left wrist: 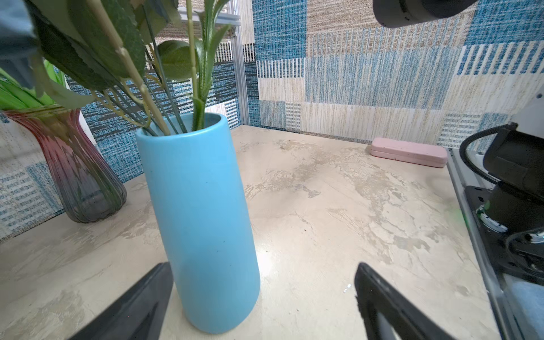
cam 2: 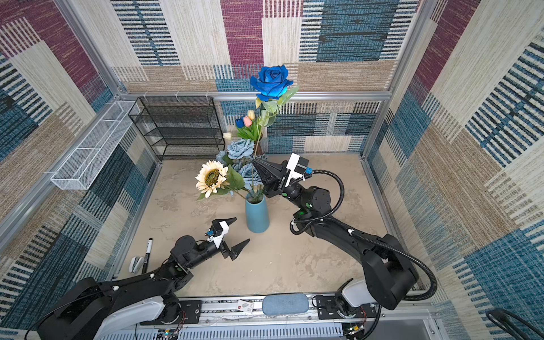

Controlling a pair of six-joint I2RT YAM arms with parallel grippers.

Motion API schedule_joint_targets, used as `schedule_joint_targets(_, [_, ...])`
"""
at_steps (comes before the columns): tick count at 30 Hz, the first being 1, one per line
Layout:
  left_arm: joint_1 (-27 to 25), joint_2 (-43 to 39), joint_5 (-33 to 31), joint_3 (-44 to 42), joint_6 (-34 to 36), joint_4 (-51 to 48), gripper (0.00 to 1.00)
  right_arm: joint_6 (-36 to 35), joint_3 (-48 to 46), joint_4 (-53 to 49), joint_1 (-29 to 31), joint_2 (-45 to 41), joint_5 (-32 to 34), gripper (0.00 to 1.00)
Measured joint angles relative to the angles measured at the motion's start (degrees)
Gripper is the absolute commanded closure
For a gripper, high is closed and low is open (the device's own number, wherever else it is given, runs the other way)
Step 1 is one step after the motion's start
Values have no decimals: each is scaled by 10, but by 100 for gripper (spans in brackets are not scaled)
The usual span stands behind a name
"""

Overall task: Arrange the flowers into the vase
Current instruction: 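Carry the raised blue rose over the light-blue vase with the right gripper, then lower the blue rose stem into the light-blue vase with the right gripper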

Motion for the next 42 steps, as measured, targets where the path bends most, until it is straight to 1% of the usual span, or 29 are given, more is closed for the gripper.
schedule_joint_targets(4, [0, 0, 0, 0, 0, 0, 1, 10, 4, 25, 4, 4, -3, 100])
schedule_joint_targets(14, [0, 4, 0, 1, 0, 0, 1, 4, -1, 29, 7, -11, -1, 100])
schedule_joint_targets(22, [0, 4, 0, 2, 0, 0, 1, -37, -31, 5, 12, -9, 18, 100])
schedule_joint_targets(33, [0, 4, 1, 2, 0, 0, 1, -91, -40, -41, 13, -23, 48, 100])
schedule_joint_targets(42, [0, 4, 1, 2, 0, 0, 1, -94, -43, -79, 17, -7, 47, 100])
